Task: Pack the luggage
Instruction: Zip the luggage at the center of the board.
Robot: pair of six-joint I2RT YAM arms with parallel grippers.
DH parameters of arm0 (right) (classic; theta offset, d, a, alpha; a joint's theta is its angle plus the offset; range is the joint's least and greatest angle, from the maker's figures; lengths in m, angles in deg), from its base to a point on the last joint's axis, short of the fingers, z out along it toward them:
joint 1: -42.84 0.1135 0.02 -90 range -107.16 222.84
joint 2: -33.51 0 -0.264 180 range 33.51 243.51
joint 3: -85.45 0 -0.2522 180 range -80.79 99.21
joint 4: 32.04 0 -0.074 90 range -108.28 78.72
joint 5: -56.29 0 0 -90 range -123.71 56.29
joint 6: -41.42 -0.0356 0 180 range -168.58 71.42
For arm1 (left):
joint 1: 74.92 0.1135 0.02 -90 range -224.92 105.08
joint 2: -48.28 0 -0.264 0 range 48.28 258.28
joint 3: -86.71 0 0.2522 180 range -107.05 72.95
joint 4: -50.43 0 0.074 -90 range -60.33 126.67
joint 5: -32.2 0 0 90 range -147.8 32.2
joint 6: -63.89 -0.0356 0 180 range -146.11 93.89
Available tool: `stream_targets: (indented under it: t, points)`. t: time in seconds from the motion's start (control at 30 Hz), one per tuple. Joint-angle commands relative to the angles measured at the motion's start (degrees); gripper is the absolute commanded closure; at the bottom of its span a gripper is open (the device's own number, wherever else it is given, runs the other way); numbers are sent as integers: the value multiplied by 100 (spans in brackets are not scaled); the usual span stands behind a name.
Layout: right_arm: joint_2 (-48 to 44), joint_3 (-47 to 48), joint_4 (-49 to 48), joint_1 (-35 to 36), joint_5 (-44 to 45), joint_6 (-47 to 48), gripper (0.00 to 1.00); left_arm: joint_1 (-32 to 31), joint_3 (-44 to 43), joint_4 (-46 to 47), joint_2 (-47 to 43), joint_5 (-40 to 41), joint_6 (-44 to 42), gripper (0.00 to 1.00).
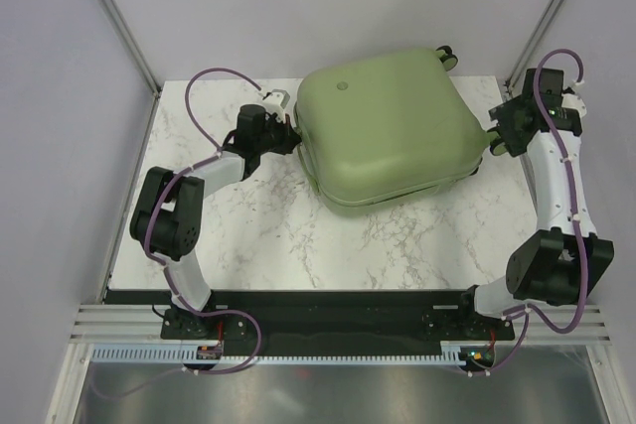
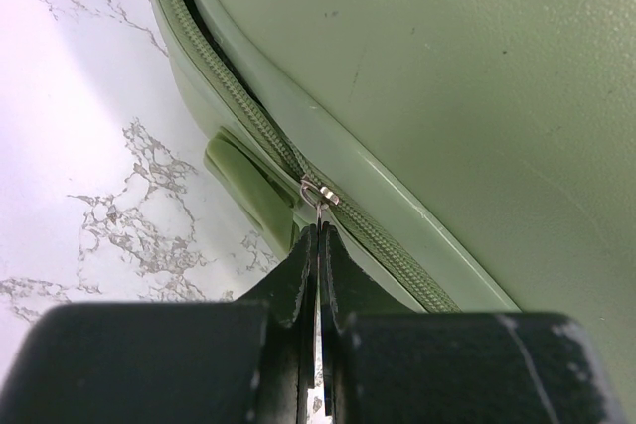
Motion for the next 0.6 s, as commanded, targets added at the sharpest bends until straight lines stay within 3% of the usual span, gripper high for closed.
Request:
stream_targets:
  t: [0.0, 0.2, 0.37, 0.47, 0.5, 0.57]
  points:
    - [-84, 181, 205, 6, 273, 73, 28, -55, 288, -683, -78, -36, -18, 98]
    - [-40, -530, -374, -3, -51, -172, 29, -63, 350, -674, -131, -1, 0, 98]
    - [223, -549, -586, 6, -192, -199, 33, -55, 376, -674, -218, 43, -18, 98]
    - [311, -540, -709, -3, -96, -103, 49, -64, 385, -674, -219, 60, -18, 98]
    - [329, -540, -735, -3, -96, -68, 64, -64, 394, -666, -227, 60, -9, 98]
    - [382, -566, -788, -3, -61, -67, 77, -63, 394, -666, -227, 78, 0, 98]
